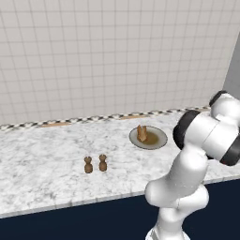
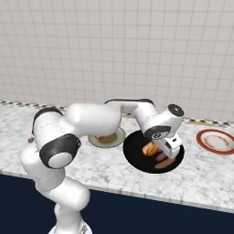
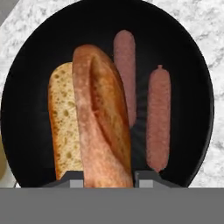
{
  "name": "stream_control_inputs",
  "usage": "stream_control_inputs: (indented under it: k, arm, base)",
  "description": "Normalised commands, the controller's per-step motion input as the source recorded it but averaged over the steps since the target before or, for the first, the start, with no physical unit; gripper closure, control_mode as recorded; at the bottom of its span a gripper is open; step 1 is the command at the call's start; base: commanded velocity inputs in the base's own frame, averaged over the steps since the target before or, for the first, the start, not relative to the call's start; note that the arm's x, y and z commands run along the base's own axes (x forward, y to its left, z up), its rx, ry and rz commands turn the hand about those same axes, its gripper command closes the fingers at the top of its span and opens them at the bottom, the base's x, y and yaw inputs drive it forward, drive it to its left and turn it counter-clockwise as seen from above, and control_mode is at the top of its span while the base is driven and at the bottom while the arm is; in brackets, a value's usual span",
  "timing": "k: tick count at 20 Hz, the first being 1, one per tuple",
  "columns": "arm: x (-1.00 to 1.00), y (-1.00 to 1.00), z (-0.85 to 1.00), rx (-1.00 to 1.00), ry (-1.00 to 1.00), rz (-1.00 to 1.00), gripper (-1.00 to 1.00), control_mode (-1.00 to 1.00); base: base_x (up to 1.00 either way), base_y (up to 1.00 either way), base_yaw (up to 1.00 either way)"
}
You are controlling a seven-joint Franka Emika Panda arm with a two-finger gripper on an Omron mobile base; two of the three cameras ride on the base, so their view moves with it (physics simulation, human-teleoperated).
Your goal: Place one bun and one sausage from the bowl on each plate.
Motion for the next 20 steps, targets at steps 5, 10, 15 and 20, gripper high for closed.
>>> stream_control_inputs:
  k: [5,10,15,20]
  arm:
    - [-0.85,0.88,0.99,-0.15,-0.16,0.03,1.00,-1.00]
    - [-0.46,0.80,0.38,-0.26,0.00,0.14,1.00,1.00]
    - [0.00,0.00,0.00,0.00,0.00,0.00,1.00,1.00]
    - [0.00,0.00,0.00,0.00,0.00,0.00,1.00,1.00]
  base:
    - [0.00,0.00,0.00]
    - [-0.15,0.11,0.05]
    - [-0.70,-0.70,0.06]
    - [0.12,-1.00,0.00]
